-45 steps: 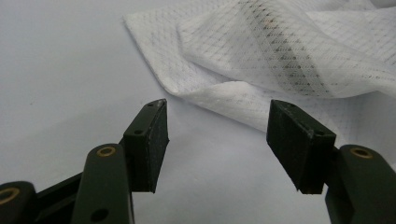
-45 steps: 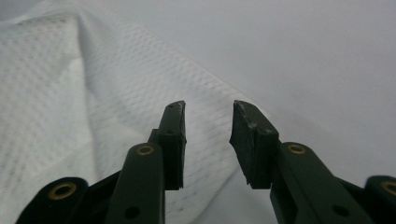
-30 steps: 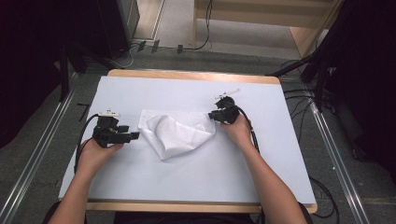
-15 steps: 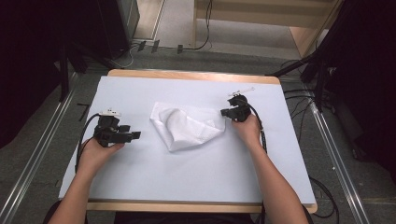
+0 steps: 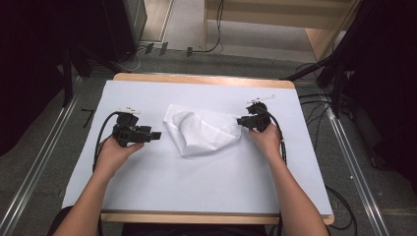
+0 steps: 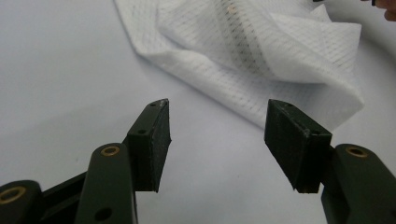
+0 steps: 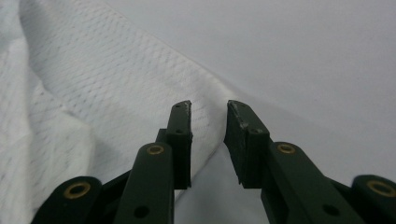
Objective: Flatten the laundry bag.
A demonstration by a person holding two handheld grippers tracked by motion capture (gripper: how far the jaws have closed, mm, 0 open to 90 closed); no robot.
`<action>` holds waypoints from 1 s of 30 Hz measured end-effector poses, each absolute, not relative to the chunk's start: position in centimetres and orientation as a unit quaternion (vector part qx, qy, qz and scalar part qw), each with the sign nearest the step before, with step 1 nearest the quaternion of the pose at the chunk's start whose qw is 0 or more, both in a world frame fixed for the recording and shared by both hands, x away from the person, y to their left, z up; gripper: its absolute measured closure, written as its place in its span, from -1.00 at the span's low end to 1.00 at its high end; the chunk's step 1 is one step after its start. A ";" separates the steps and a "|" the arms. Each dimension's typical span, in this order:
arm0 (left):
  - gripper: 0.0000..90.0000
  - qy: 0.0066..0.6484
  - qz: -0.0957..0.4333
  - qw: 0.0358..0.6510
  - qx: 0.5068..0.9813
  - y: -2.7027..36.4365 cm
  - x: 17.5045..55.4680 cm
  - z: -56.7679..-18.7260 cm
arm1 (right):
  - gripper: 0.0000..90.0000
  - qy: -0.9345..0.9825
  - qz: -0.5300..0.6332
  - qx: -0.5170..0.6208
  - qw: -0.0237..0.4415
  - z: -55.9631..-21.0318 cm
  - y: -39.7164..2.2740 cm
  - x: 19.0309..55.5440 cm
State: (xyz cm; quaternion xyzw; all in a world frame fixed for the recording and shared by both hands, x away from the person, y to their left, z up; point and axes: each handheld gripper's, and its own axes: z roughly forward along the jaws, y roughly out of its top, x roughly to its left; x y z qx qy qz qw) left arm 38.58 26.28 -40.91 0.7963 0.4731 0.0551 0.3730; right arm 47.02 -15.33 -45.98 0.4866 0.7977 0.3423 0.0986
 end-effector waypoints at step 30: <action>-0.19 0.437 0.075 0.347 0.826 19.8 45.8 -43.2 | 0.45 0.823 0.347 0.436 0.114 -44.4 -15.4 39.4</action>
